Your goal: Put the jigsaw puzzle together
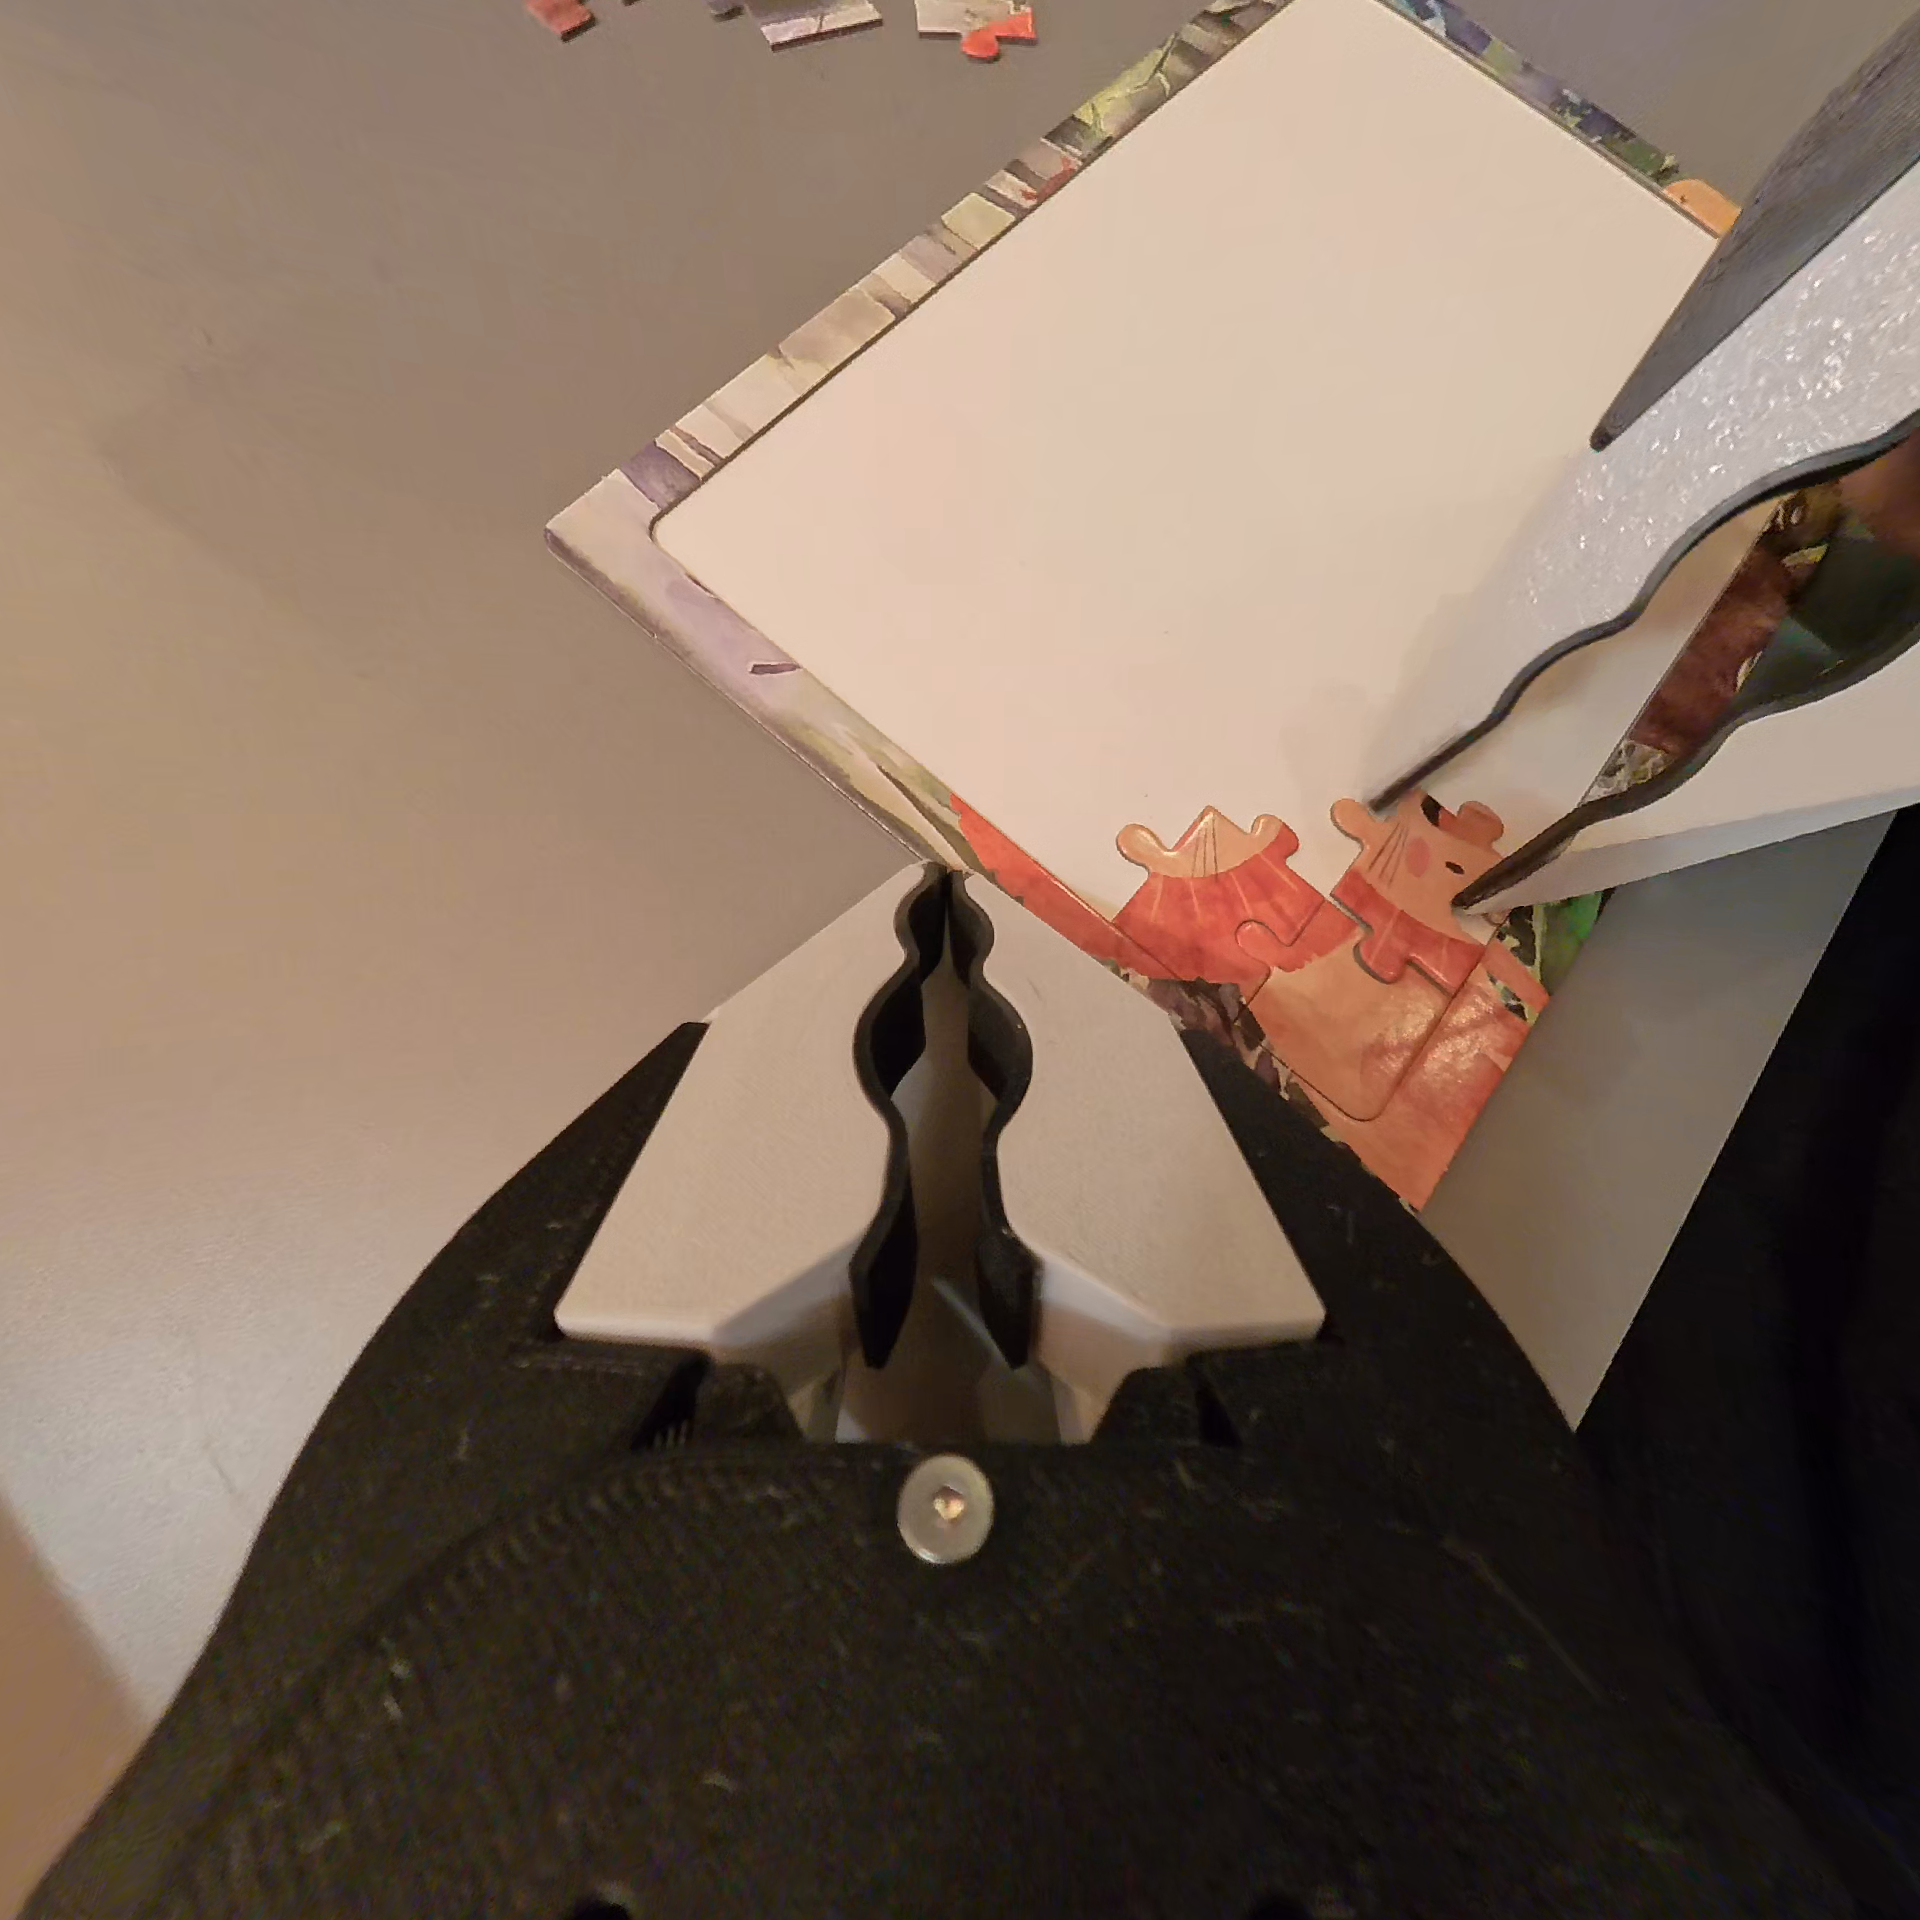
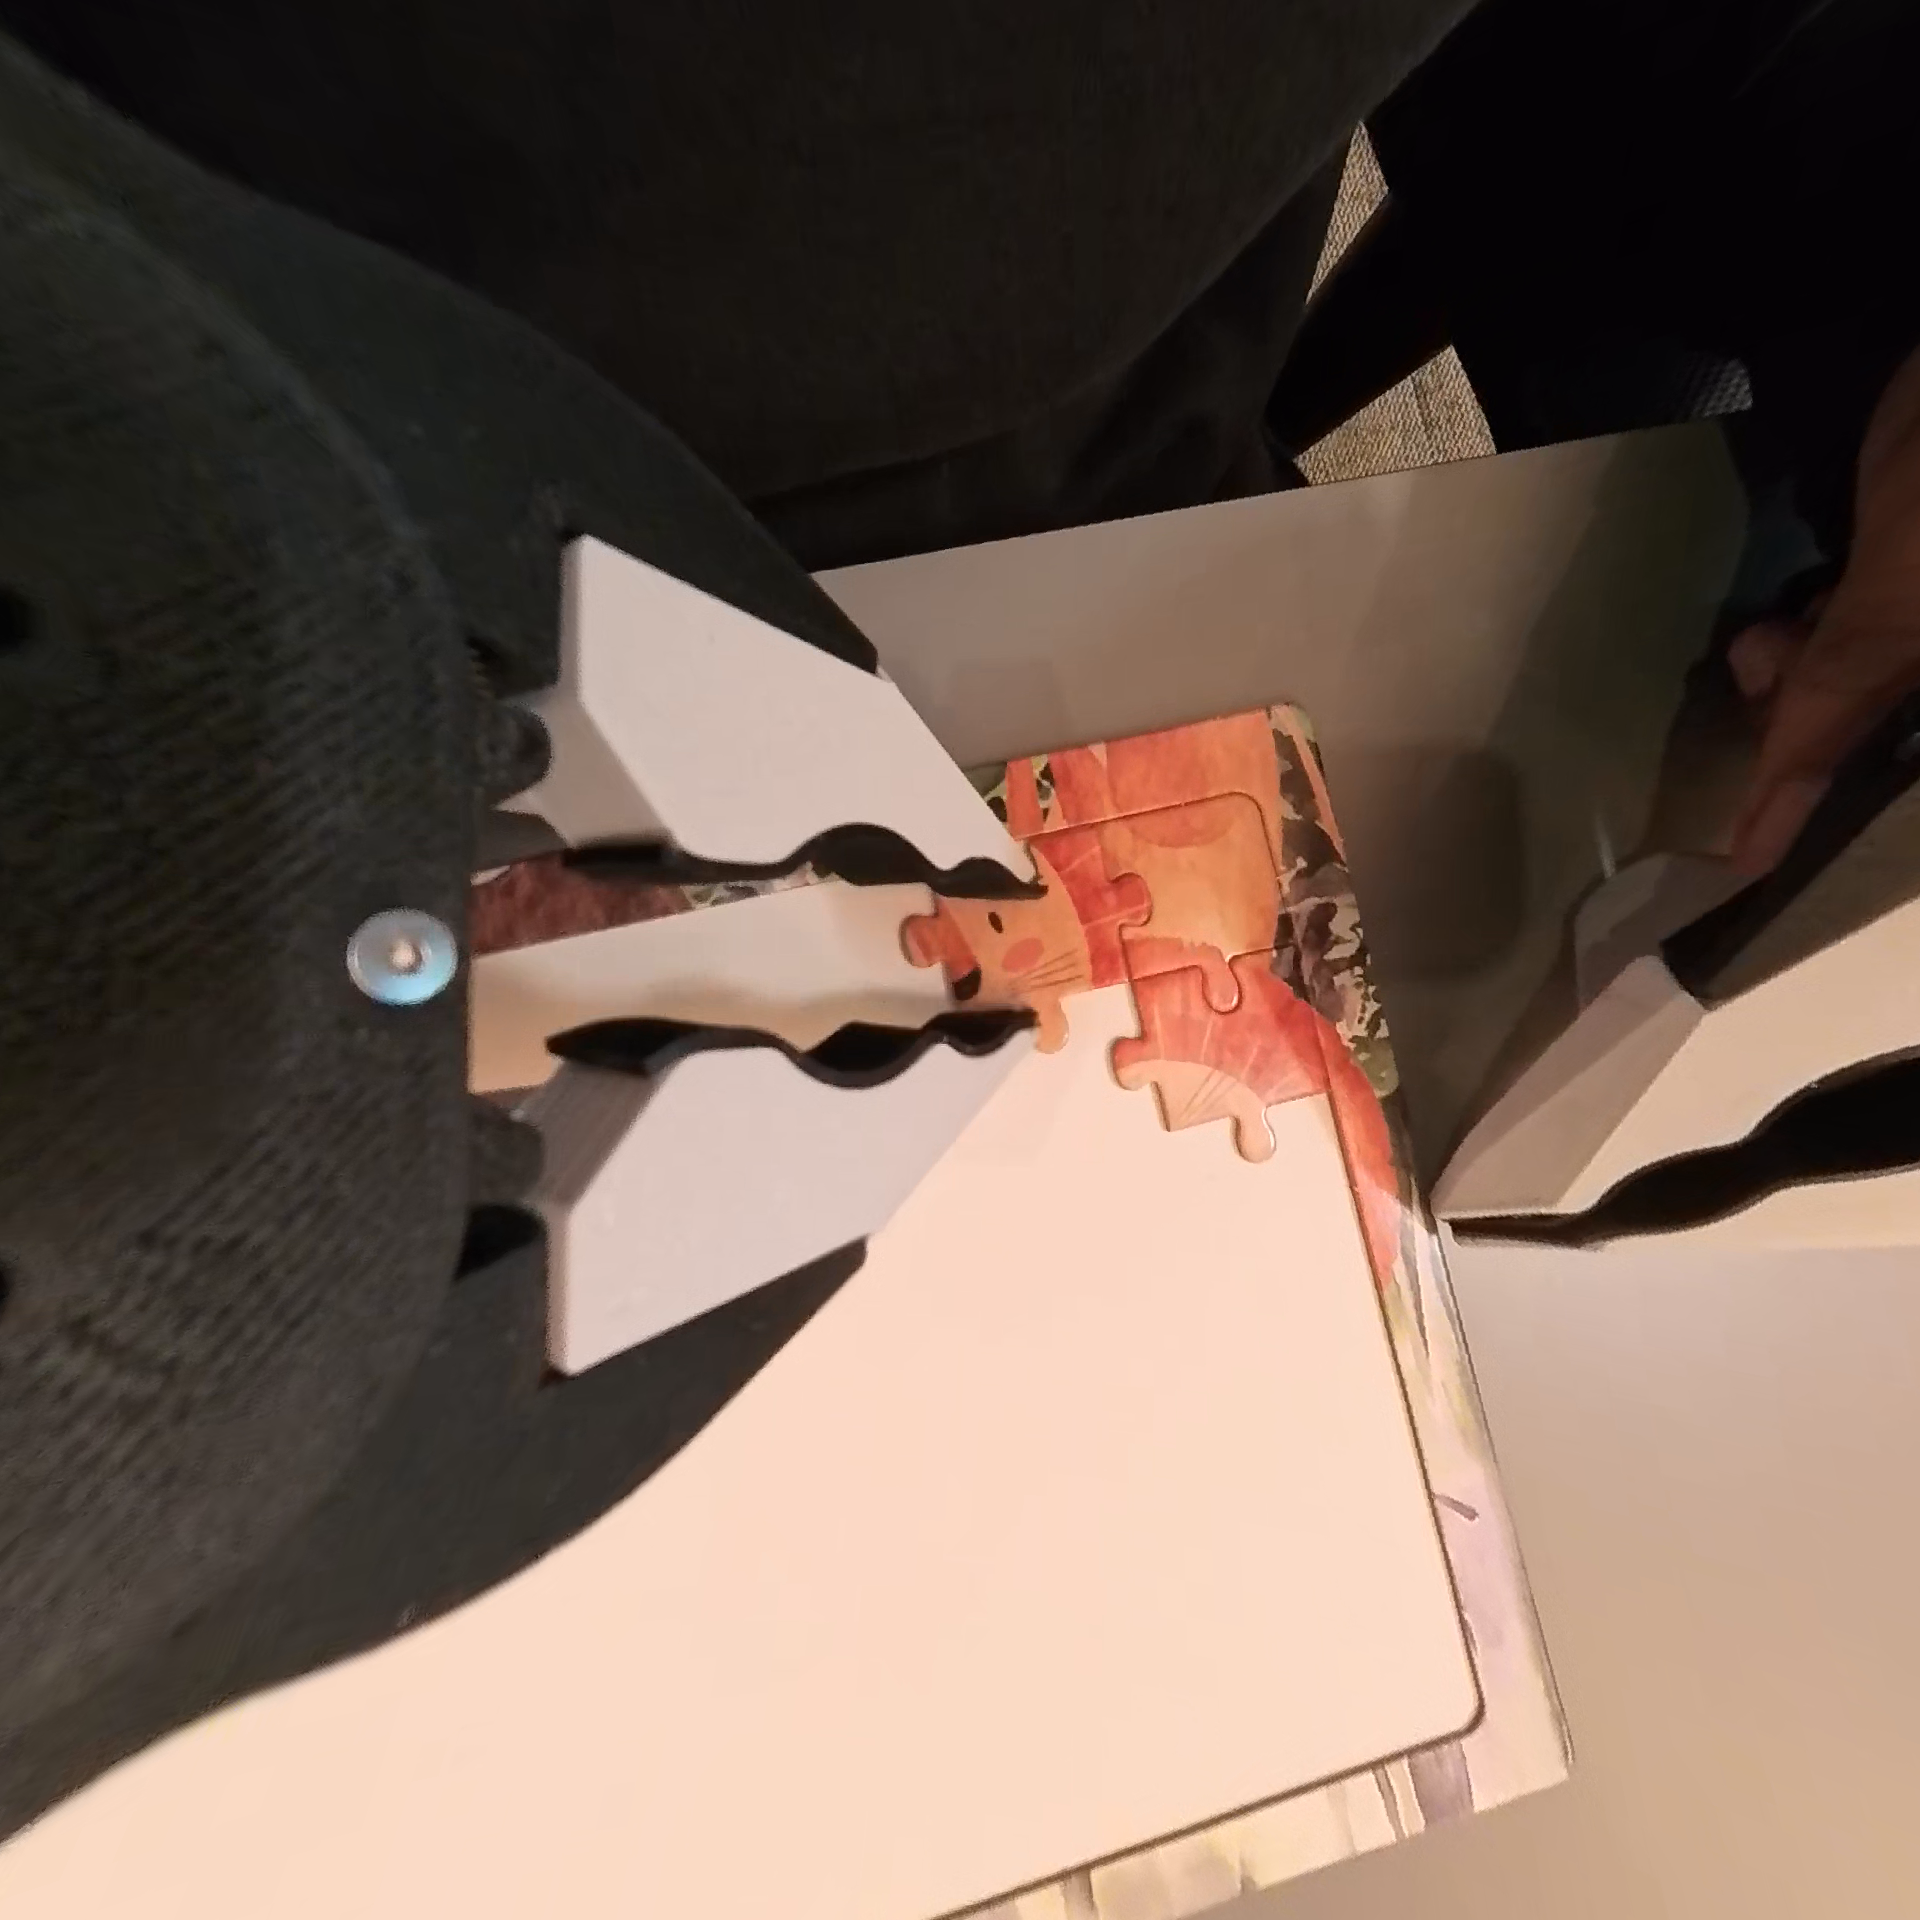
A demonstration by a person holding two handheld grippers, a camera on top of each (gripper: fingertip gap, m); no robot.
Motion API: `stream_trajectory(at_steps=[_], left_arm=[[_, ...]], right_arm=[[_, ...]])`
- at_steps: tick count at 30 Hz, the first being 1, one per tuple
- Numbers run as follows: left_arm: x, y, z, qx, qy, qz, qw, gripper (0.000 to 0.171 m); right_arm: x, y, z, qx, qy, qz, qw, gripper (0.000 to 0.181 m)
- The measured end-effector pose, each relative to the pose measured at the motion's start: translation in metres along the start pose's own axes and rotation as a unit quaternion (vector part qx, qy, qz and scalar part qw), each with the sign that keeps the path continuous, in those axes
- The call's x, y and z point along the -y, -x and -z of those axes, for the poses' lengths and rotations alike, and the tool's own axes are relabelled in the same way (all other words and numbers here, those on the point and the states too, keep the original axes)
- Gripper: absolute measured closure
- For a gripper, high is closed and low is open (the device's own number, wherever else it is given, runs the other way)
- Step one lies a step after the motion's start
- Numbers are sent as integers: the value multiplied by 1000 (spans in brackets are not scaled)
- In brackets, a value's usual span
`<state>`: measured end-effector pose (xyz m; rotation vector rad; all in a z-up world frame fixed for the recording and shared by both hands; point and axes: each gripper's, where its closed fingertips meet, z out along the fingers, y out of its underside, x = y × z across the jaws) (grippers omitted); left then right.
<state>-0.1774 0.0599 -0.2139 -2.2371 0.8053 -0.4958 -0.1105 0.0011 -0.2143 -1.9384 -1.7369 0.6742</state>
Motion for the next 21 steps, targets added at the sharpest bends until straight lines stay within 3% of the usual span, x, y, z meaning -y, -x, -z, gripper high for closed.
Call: stream_trajectory(at_steps=[5,10,17,21], left_arm=[[0,0,0,0,0,-1,1000,171],[0,0,0,0,0,0,1000,171],[0,0,0,0,0,0,1000,171],[0,0,0,0,0,0,1000,171]], right_arm=[[0,-4,1,-8,-3,-8,1000,168],[-4,-24,6,-47,-2,-22,999,163],[5,-14,7,9,-32,-9,999,157],[9,-5,10,51,-46,61,996,150]])
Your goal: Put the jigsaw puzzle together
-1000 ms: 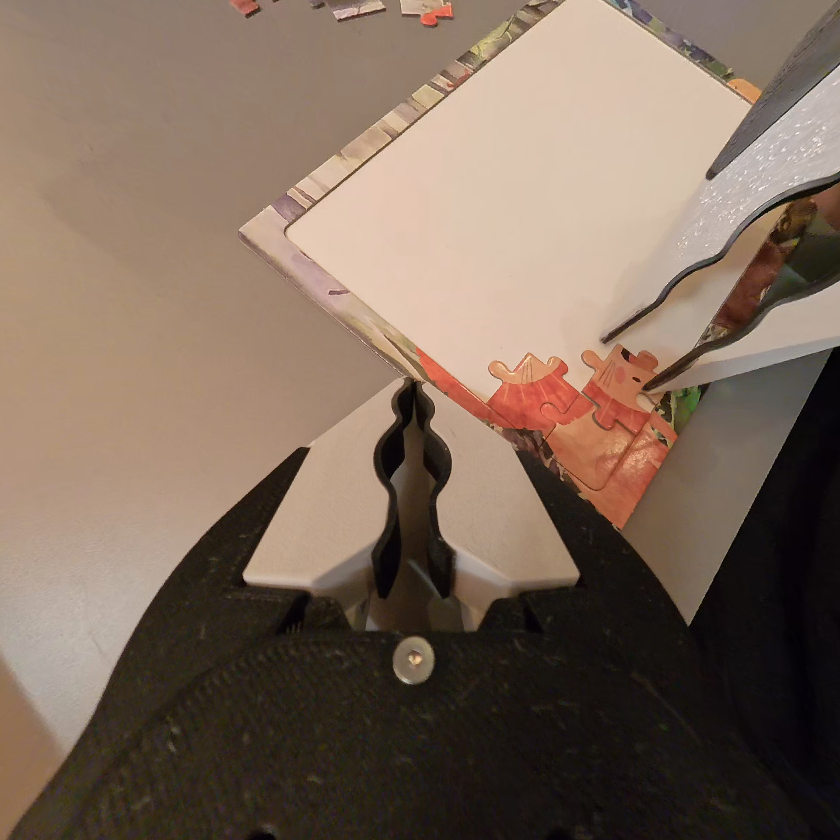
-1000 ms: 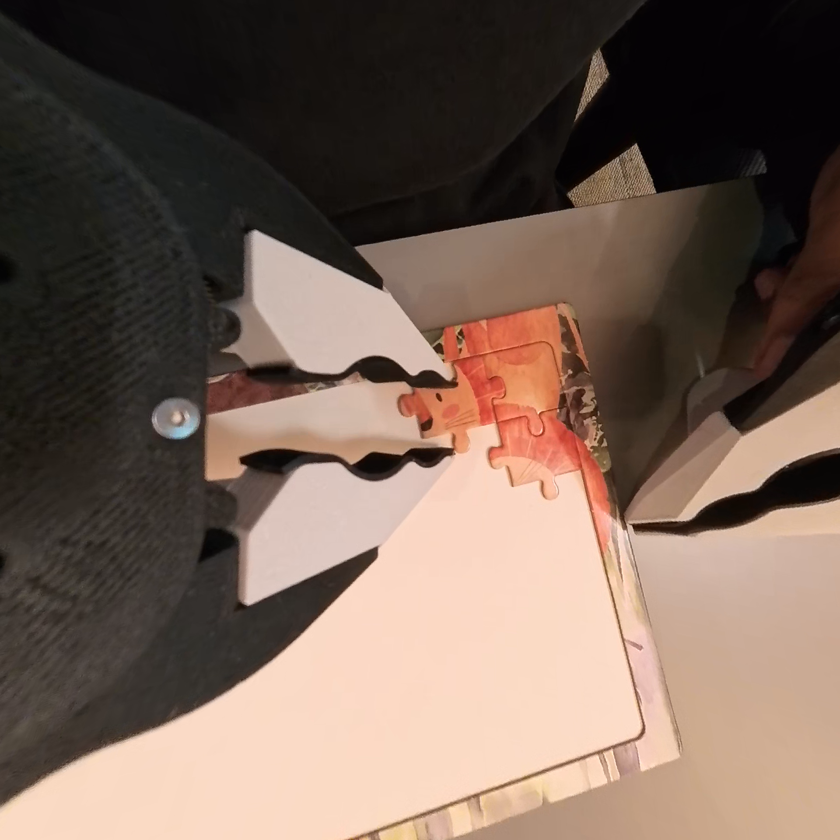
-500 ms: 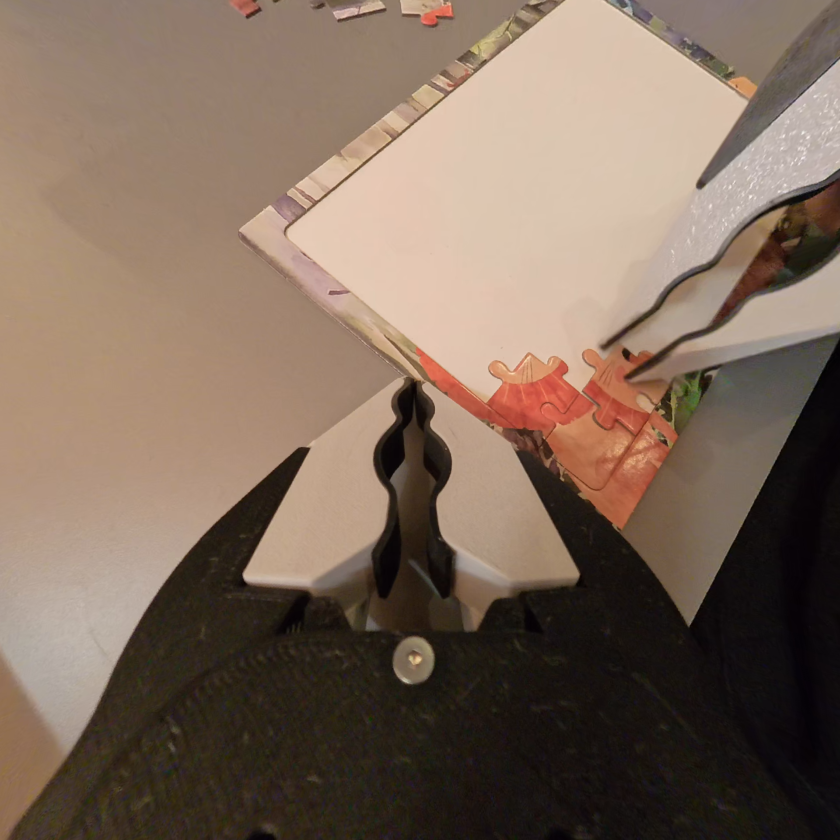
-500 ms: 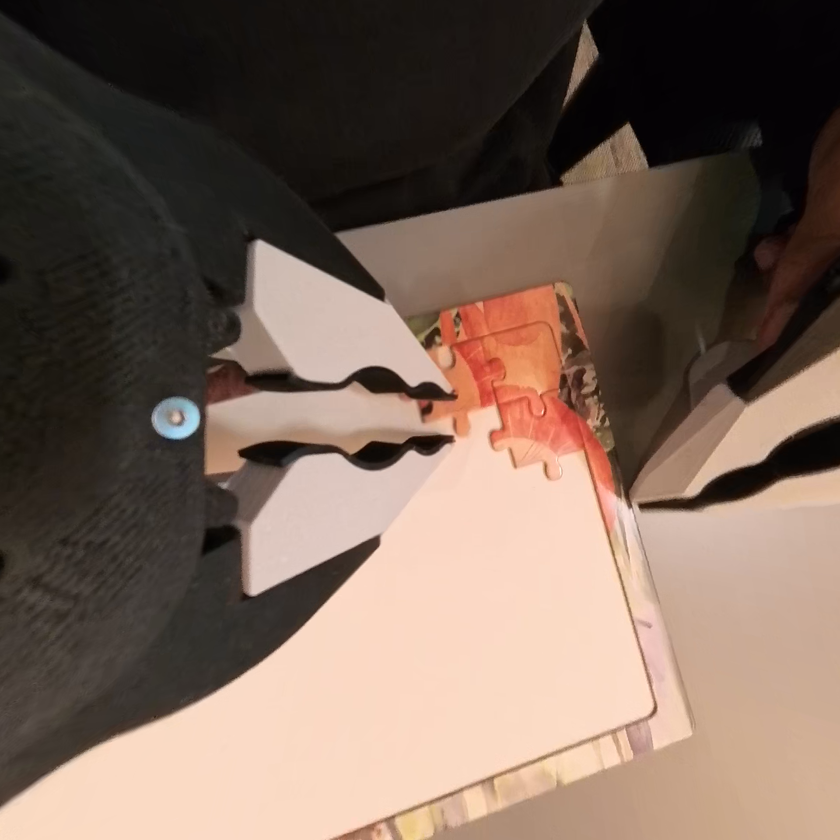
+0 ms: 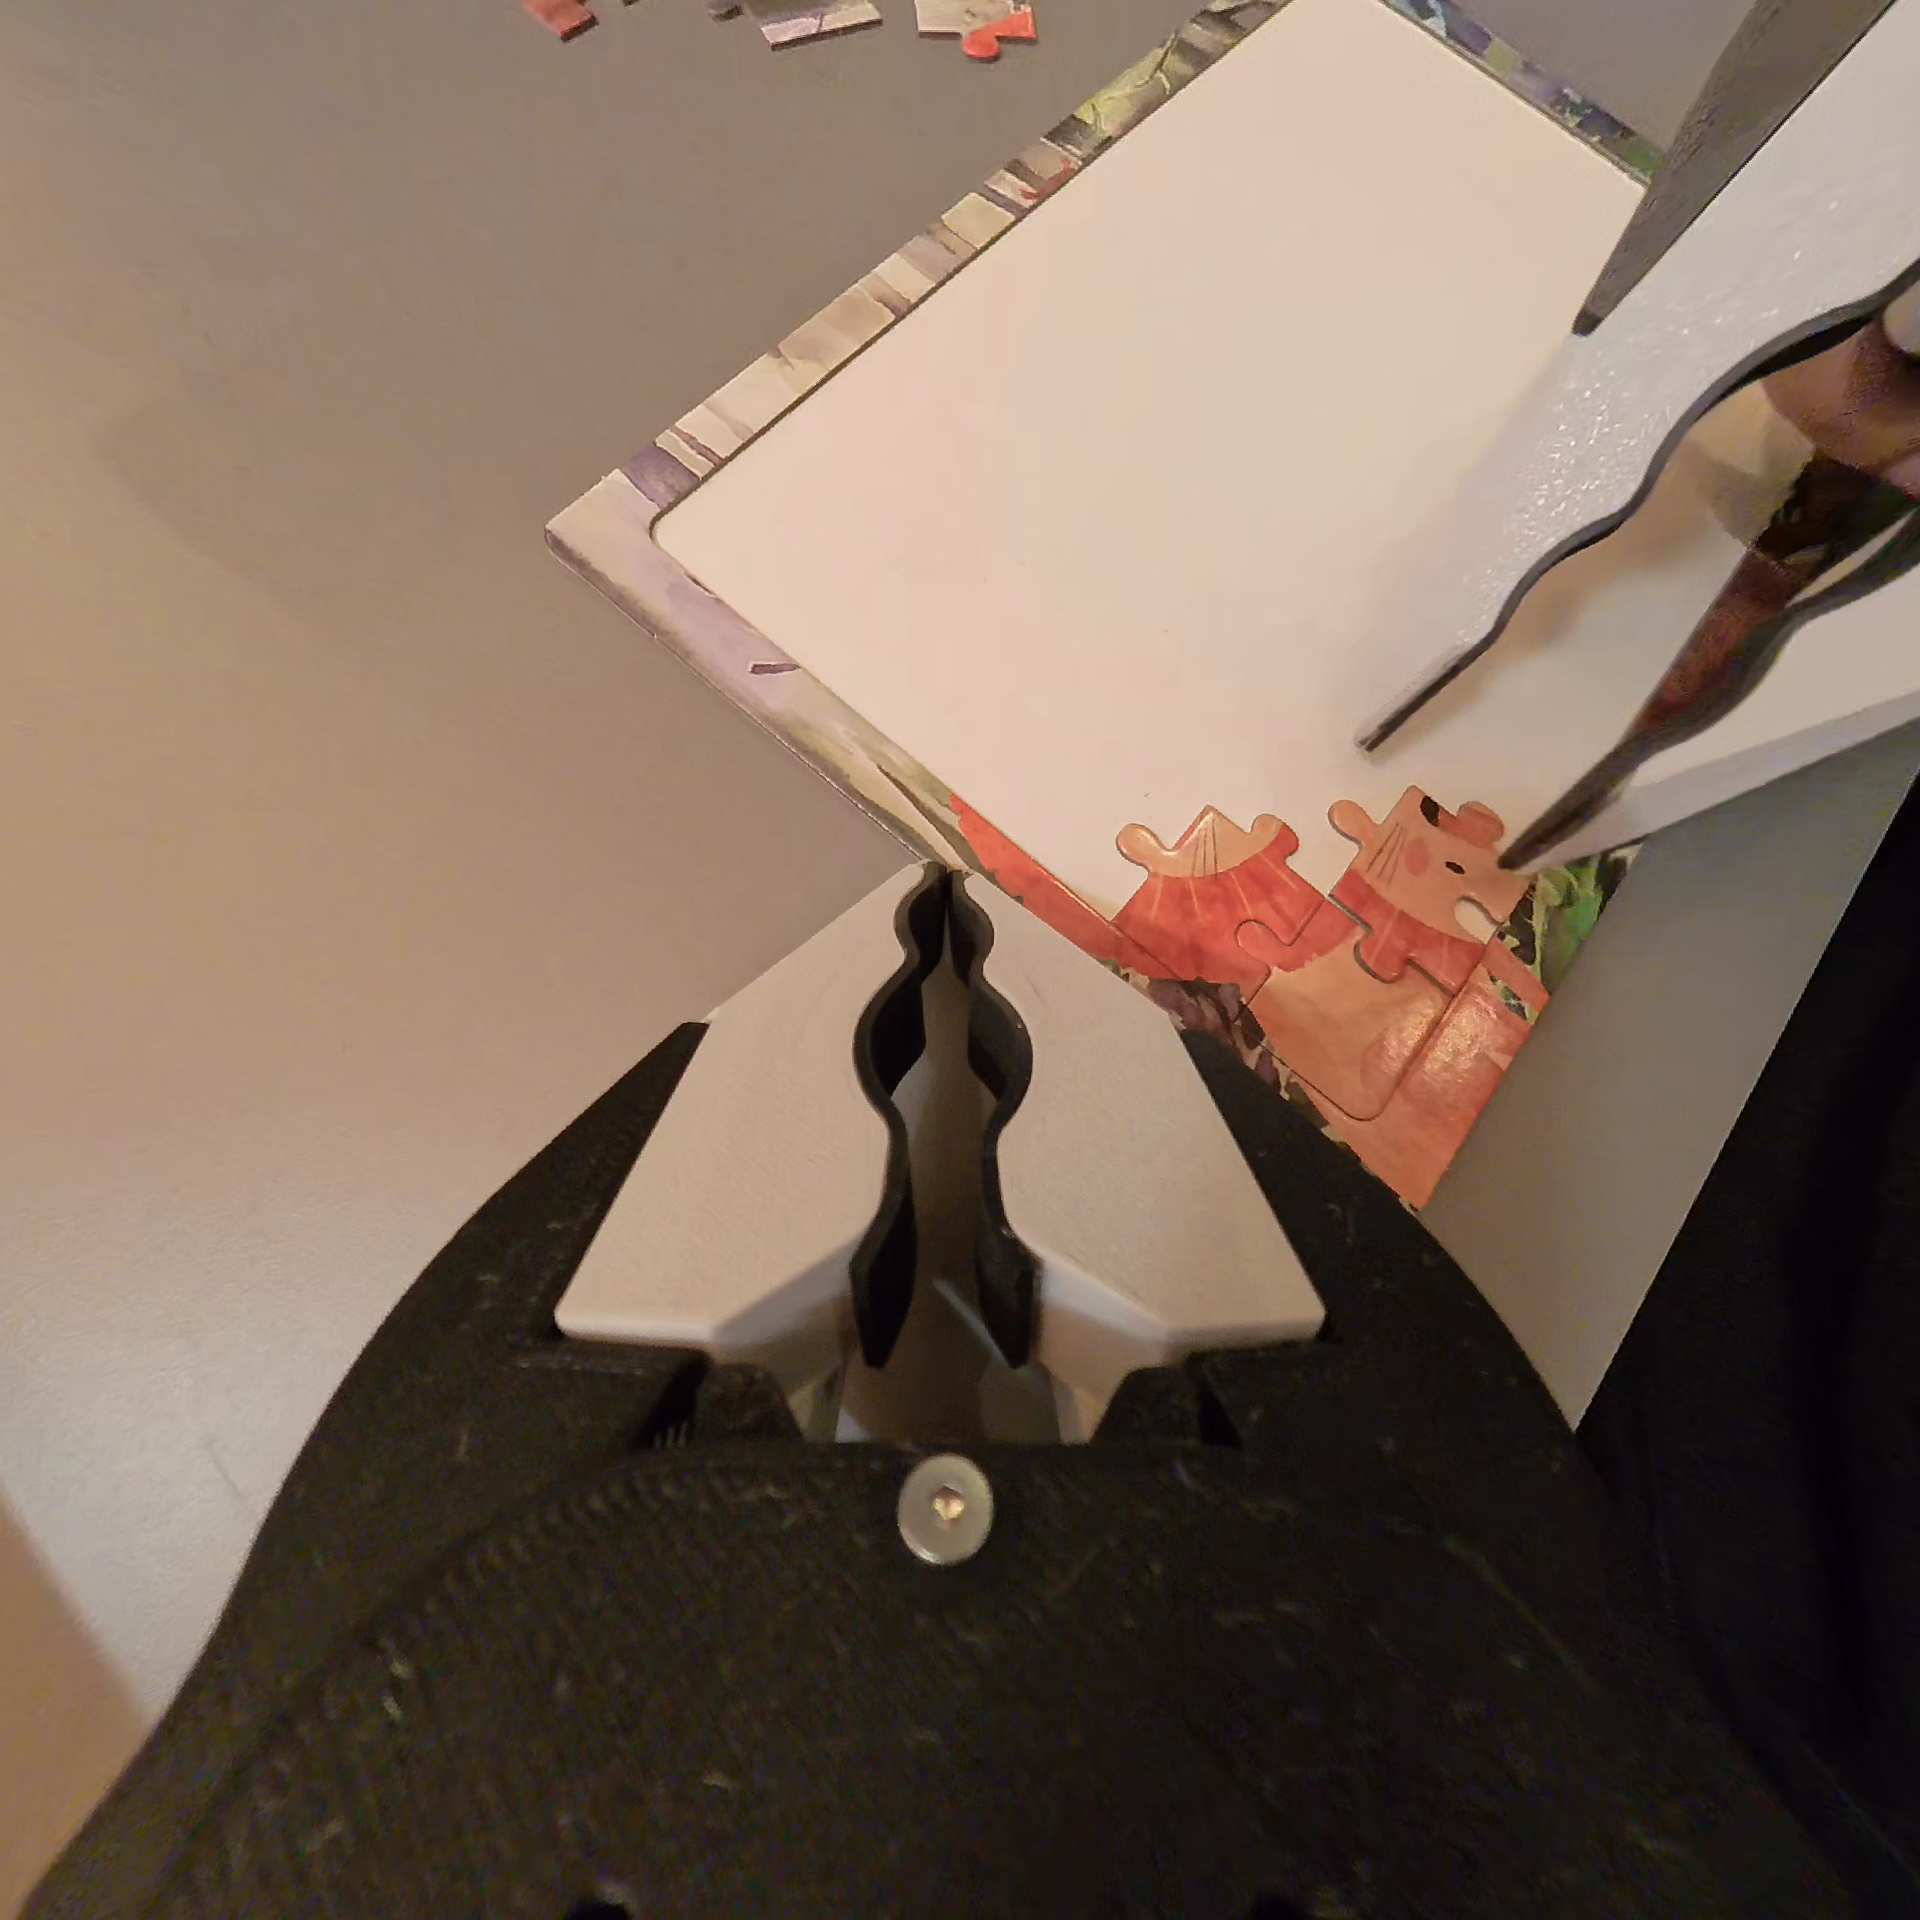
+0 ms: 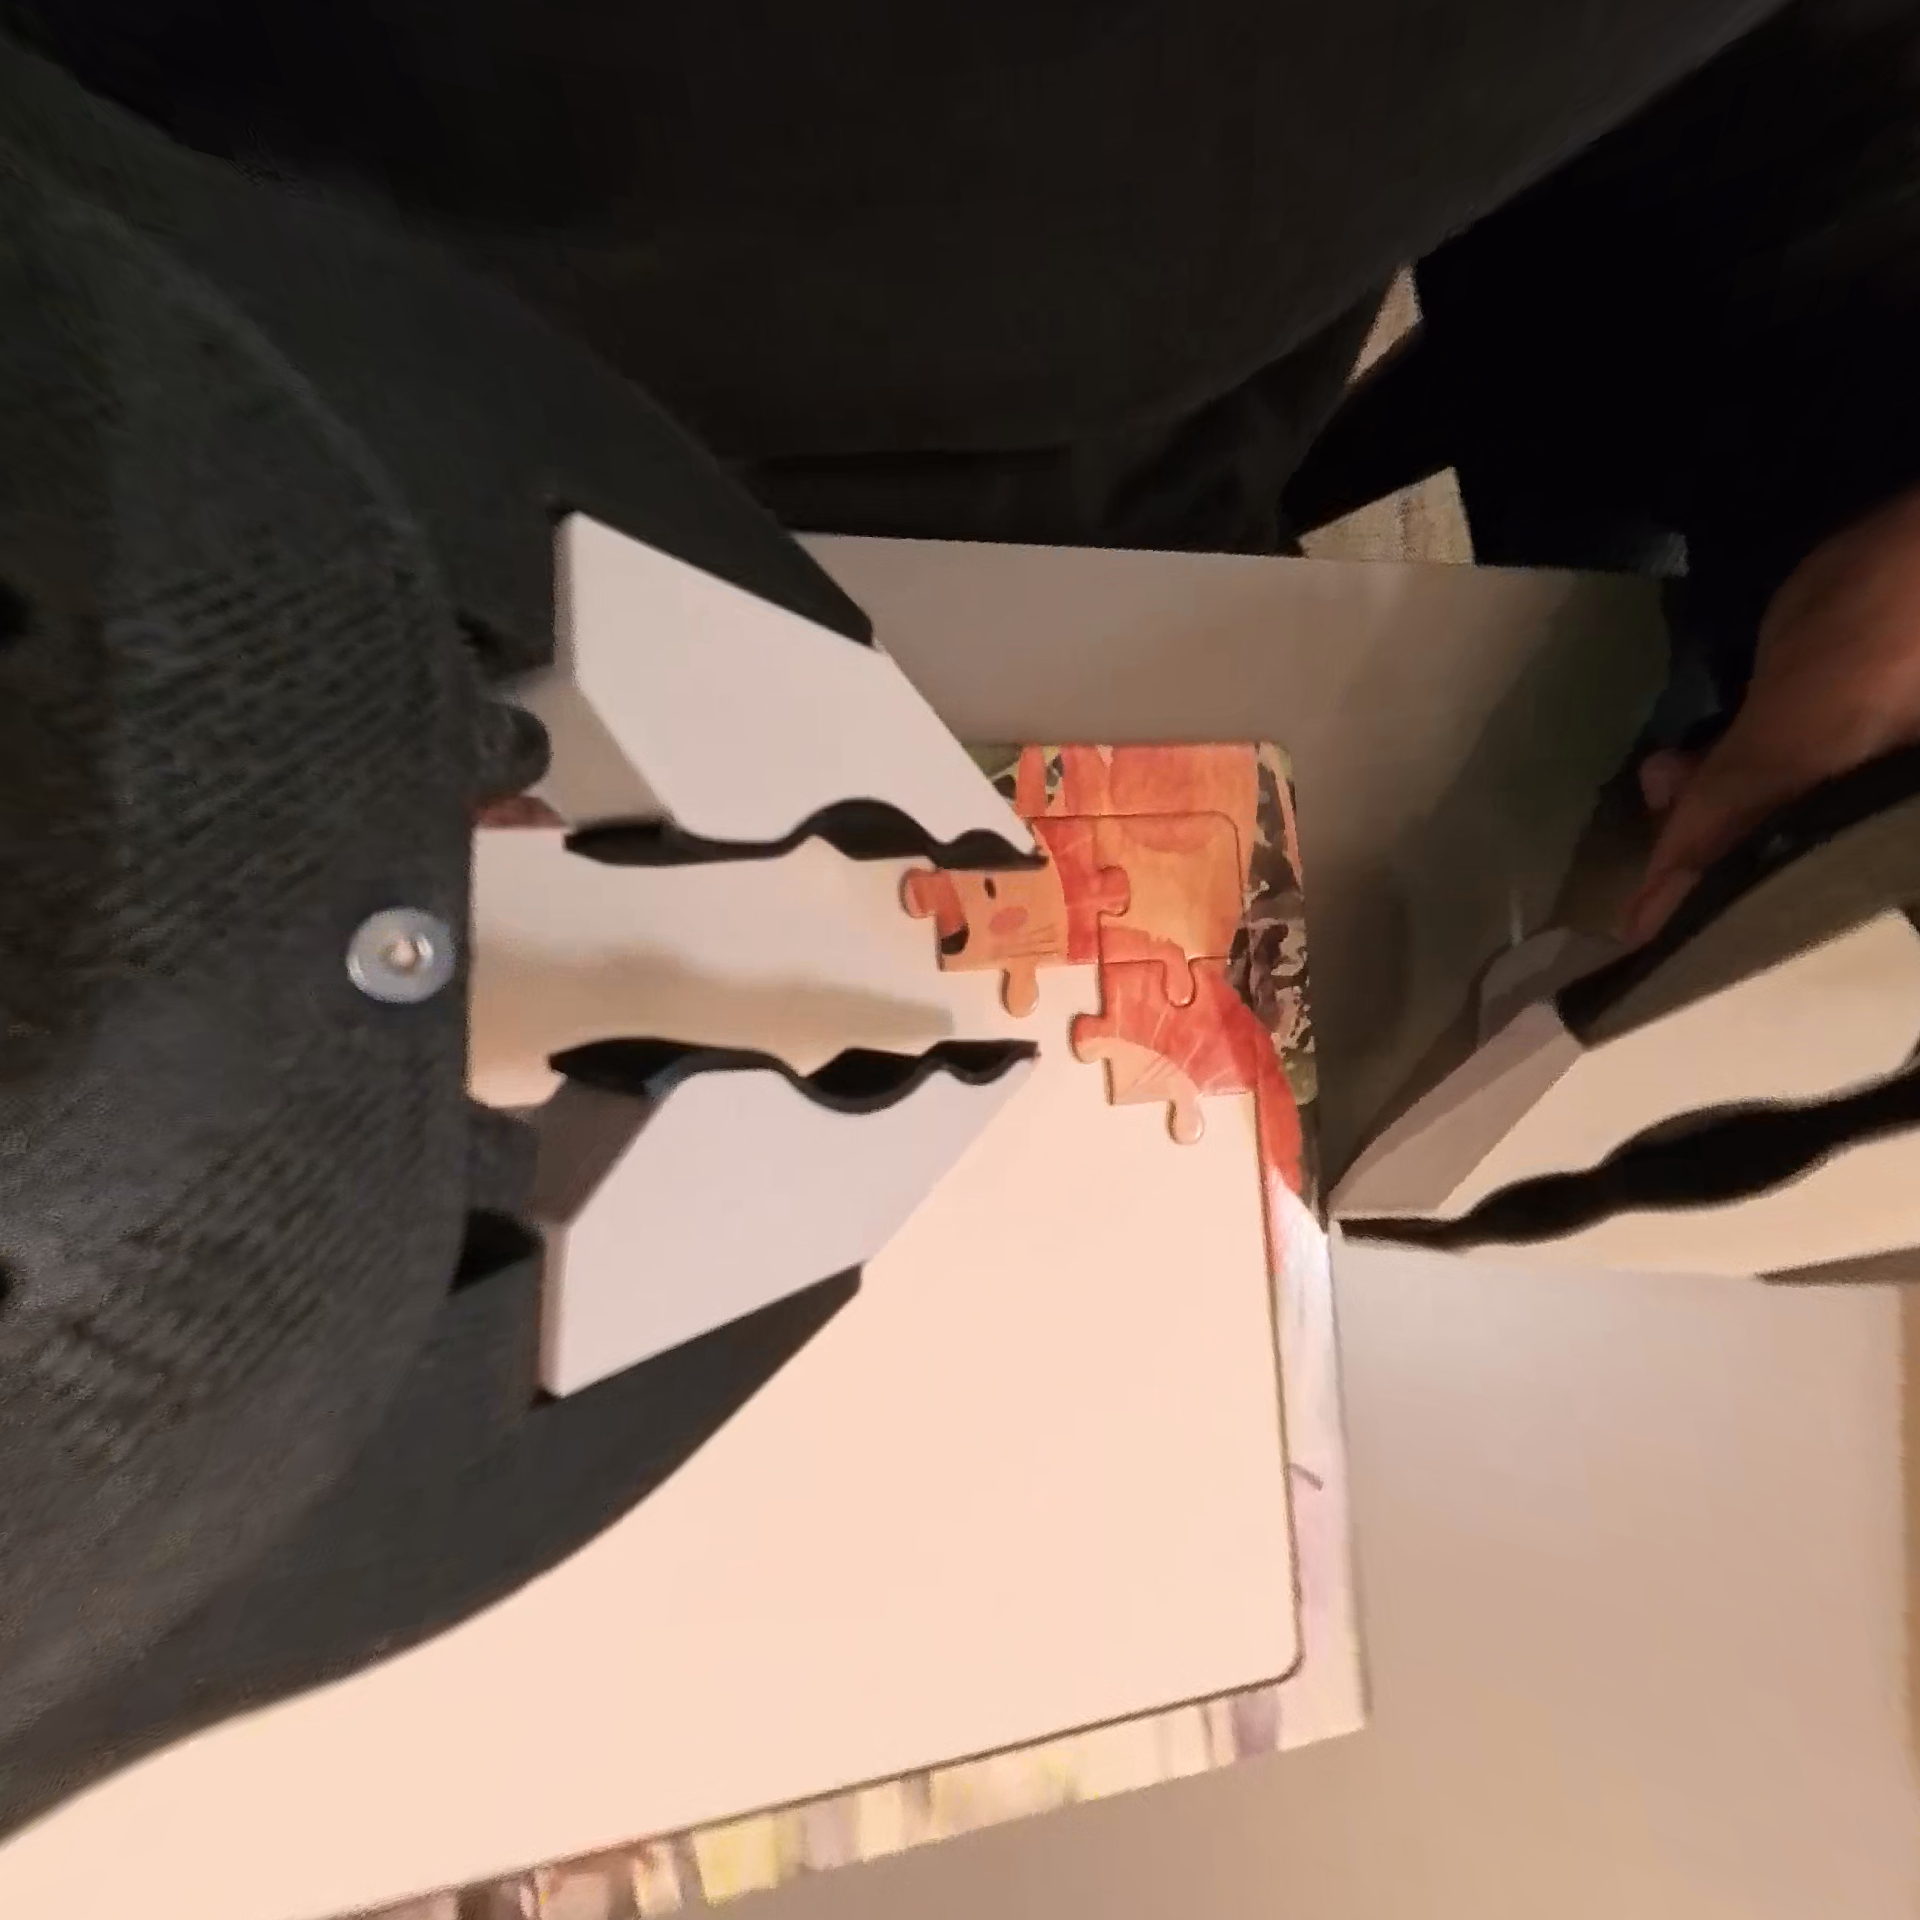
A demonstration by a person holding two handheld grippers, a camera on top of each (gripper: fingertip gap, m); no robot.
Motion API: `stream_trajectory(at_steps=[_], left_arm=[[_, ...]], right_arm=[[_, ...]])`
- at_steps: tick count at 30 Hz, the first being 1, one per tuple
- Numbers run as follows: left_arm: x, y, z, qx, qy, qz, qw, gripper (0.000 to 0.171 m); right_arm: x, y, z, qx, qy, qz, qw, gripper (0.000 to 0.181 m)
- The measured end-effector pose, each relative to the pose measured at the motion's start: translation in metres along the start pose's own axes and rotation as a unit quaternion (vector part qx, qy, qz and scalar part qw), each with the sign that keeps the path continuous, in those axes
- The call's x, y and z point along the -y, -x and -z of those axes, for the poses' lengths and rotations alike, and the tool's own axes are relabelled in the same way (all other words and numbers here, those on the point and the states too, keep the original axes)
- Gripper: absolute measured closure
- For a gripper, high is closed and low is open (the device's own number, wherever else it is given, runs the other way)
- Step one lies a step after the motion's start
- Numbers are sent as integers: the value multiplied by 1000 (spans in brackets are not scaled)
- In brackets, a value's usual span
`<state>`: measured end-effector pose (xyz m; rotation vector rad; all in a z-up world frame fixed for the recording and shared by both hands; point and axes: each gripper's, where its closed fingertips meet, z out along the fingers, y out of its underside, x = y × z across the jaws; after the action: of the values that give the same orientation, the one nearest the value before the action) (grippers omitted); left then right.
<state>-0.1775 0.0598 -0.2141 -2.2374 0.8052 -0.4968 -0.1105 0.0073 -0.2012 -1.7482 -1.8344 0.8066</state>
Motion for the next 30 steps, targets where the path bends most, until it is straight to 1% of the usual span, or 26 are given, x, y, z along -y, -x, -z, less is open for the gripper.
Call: stream_trajectory(at_steps=[4,11,16,17,19,24,30], left_arm=[[0,0,0,0,0,0,1000,171],[0,0,0,-1,0,1,1000,171],[0,0,0,-4,0,4,1000,171],[0,0,0,-4,0,4,1000,171],[0,0,0,-4,0,4,1000,171],[0,0,0,-4,0,4,1000,171],[0,0,0,-4,0,4,1000,171]], right_arm=[[-1,1,-4,25,12,66,997,145],[-4,2,-14,79,44,103,991,146],[-4,3,-16,84,64,99,989,151],[-4,3,-15,83,68,97,989,157],[-6,4,-14,84,72,91,990,161],[-9,2,-10,81,71,73,992,162],[-8,3,-5,88,52,55,993,162]])
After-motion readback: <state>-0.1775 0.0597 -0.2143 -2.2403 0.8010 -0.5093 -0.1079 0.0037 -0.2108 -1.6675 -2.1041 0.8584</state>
